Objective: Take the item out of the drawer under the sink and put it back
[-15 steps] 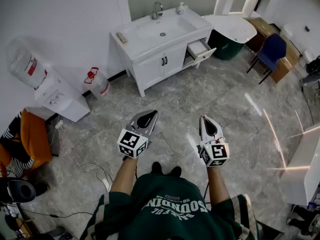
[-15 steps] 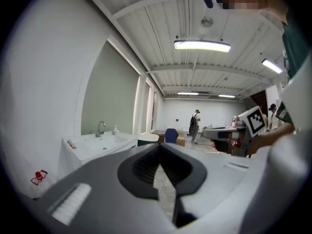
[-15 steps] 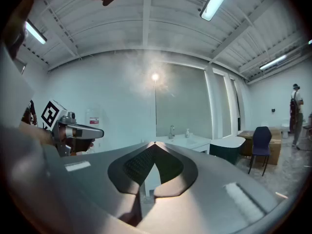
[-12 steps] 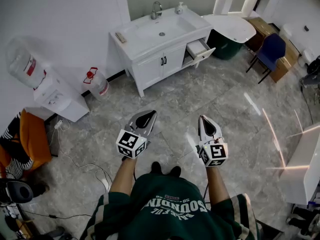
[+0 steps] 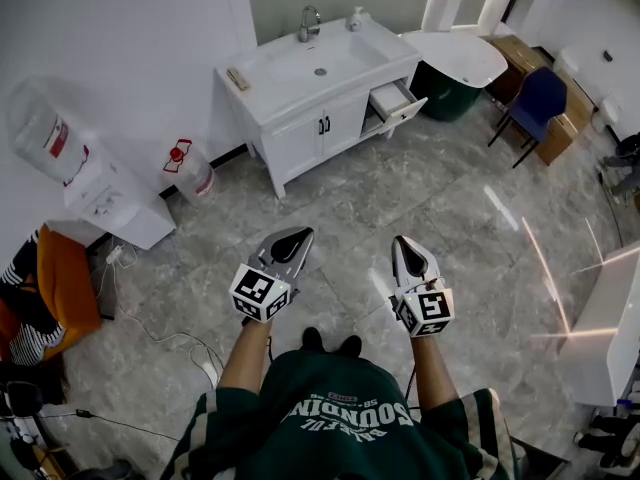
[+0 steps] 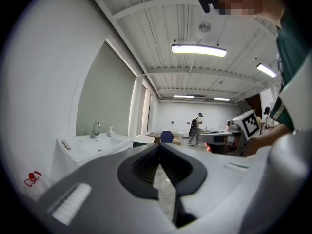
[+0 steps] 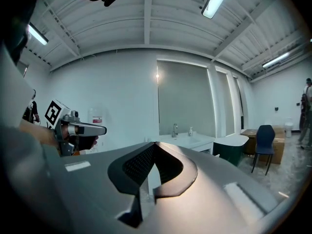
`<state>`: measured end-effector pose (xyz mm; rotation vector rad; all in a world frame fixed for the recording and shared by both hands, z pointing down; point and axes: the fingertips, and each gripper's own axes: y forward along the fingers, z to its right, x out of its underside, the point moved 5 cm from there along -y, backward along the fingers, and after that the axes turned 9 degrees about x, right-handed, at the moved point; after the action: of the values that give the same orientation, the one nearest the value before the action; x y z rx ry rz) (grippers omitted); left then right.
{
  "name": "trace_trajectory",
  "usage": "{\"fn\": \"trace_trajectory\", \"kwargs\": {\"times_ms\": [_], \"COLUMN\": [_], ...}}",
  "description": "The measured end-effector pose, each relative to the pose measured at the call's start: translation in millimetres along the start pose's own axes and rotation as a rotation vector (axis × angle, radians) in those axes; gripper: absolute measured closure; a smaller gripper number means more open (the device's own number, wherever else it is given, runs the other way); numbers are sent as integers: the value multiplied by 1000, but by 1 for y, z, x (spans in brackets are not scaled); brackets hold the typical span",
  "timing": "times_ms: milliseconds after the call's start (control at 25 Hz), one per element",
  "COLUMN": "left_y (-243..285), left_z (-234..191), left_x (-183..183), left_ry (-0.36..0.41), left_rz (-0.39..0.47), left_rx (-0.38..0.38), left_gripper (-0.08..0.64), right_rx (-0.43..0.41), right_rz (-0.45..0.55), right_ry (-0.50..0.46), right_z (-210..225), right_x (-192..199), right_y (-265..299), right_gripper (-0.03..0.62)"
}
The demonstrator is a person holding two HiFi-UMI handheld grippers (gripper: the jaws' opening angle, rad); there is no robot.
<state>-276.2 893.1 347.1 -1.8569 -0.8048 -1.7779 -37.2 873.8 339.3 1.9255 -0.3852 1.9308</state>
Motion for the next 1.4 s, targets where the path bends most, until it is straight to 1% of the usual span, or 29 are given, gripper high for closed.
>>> {"fn": "trace_trajectory", "kwargs": {"times_ms": [120,480,600,720,920,1040,1200,1400], "left_y": [-4,-10,-3,12,53,87,151,237], "left_z": [-9,-50,-63,-73,-91,-109,-137,-184], "left_x": [3,7,8,11,11,8,9,-5], "left_ry": [-4,-6,-10,-7,1,21,13,-4], "left_rz": [-4,-32,-36,-39,-43,-51,-59,-76], "left_rx": [-1,14,30,42,72,90,110,79], "left_gripper": [509,509,511,509,509,511,509,509], "right_rx": [-8,17,30,40,58,51,50,0], "right_rz": [-10,-7,-20,-15,-27,-23,-39,-52], "right_ry": [-1,0,12,4,32,53,61,61], "right_z": [-9,-28,-29,-21,5,27,72,139], "right_x": [2,3,4,7,12,18,21,12], "right_y": [5,31,42,55,88,123,177,258], "right_gripper": [591,591,591,591,591,591,591,591]}}
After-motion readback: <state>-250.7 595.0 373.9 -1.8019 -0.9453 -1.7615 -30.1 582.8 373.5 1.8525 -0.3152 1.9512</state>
